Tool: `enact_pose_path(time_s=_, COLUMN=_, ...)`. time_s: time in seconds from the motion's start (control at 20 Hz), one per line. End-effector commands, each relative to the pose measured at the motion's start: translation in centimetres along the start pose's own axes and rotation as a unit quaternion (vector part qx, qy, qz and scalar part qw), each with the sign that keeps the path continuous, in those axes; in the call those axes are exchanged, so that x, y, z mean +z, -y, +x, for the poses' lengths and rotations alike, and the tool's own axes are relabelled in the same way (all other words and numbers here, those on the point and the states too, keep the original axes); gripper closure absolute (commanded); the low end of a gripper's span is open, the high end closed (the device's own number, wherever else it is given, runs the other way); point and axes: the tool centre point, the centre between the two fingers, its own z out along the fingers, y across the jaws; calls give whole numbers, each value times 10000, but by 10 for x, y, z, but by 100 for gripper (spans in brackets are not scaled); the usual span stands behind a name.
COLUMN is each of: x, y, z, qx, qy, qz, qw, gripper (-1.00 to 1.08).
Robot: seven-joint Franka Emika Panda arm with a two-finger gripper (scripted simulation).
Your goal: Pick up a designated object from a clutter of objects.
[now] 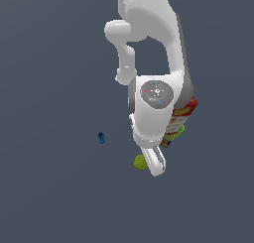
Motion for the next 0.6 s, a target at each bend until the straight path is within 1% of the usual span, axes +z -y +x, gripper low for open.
enact_pose_path(time_s=0.0, x=24, y=-4, z=-5, qx=265, qy=6, qz=-122, qw=9996, gripper=-92)
enact_pose_path(time_s=0.25, x=39, y=0, z=-9, qx=674, qy=-8, qz=-119, qw=9977, gripper=-92)
enact_pose_path(time_s=0.55, x=50, y=3, z=-12, qx=965, qy=-18, qz=-117, qw=9953, gripper=-92)
